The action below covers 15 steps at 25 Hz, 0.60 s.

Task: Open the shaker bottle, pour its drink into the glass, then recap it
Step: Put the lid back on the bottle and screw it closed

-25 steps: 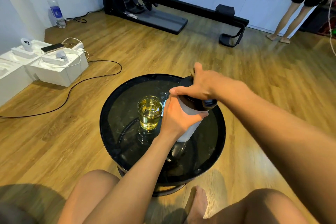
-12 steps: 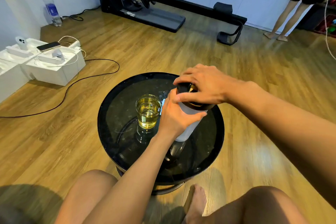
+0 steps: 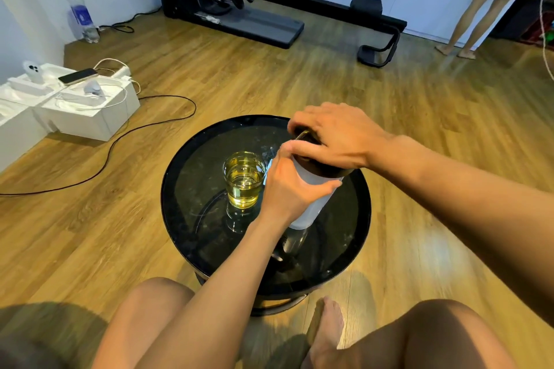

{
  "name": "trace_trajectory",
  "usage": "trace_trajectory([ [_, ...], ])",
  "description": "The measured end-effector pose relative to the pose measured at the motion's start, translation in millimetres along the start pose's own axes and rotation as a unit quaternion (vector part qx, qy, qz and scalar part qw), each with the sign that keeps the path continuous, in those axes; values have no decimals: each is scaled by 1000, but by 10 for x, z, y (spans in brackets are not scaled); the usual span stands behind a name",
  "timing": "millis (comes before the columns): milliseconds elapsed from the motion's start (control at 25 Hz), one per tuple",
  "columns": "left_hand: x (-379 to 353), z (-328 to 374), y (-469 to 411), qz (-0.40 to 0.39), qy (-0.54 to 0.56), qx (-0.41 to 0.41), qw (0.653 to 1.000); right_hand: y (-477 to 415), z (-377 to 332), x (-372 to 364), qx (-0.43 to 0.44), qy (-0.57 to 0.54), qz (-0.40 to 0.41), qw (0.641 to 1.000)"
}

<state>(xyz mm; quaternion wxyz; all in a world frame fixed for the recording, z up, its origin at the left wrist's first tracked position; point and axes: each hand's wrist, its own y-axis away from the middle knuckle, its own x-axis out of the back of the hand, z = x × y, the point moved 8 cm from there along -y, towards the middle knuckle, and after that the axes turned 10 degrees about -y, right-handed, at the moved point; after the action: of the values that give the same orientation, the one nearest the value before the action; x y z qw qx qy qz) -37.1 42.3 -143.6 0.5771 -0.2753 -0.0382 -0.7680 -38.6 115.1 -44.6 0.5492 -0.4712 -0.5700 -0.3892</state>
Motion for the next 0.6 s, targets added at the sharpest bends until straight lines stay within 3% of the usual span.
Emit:
trace_trajectory([
  [80, 26, 20, -12, 4, 3, -1, 1000, -74, 116, -23, -112, 6, 60, 992],
  [160, 45, 27, -7, 5, 7, 0, 1000, -131, 207, -110, -195, -25, 41, 980],
  [320, 24, 69, 9, 10, -18, -18, 1000, -23, -109, 27, 68, 3, -10, 998],
  [400, 15, 56, -7, 13, -19, -14, 1000, -22, -87, -36, 55, 40, -17, 998],
  [520, 6, 30, -23, 0, -8, -6, 1000, -156, 67, -108, -98, 6, 4, 995],
  [600, 9, 18, -15, 5, -13, -1, 1000, -155, 37, -83, -51, -7, -25, 998],
])
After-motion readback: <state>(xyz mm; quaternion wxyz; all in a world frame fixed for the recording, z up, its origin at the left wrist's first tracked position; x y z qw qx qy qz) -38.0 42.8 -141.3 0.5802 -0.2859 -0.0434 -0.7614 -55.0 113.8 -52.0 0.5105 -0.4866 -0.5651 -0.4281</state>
